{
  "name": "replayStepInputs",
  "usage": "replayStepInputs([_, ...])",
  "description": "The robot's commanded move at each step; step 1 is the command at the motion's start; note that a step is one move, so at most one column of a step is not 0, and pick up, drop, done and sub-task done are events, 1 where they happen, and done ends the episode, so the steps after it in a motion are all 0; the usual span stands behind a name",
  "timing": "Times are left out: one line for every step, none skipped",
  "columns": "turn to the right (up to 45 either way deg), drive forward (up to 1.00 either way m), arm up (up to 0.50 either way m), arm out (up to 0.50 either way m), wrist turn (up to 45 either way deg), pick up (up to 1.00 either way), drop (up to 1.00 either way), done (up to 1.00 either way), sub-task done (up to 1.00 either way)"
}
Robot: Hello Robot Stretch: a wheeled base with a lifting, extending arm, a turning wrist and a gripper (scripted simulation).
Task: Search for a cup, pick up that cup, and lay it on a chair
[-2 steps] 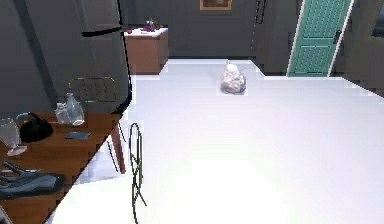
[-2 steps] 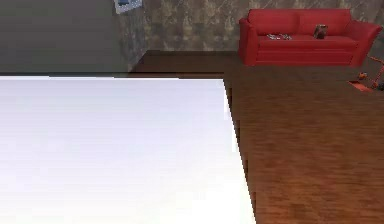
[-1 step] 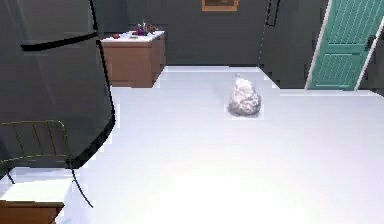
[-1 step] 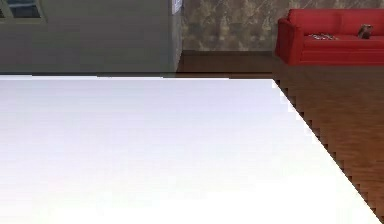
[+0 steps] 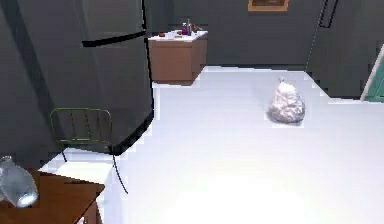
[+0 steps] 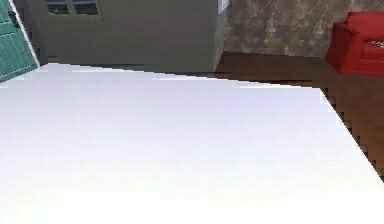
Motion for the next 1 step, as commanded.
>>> replayStepInputs([0.0,0.35,0.00,0.00,0.0,0.00,0.00,0.00,0.00])
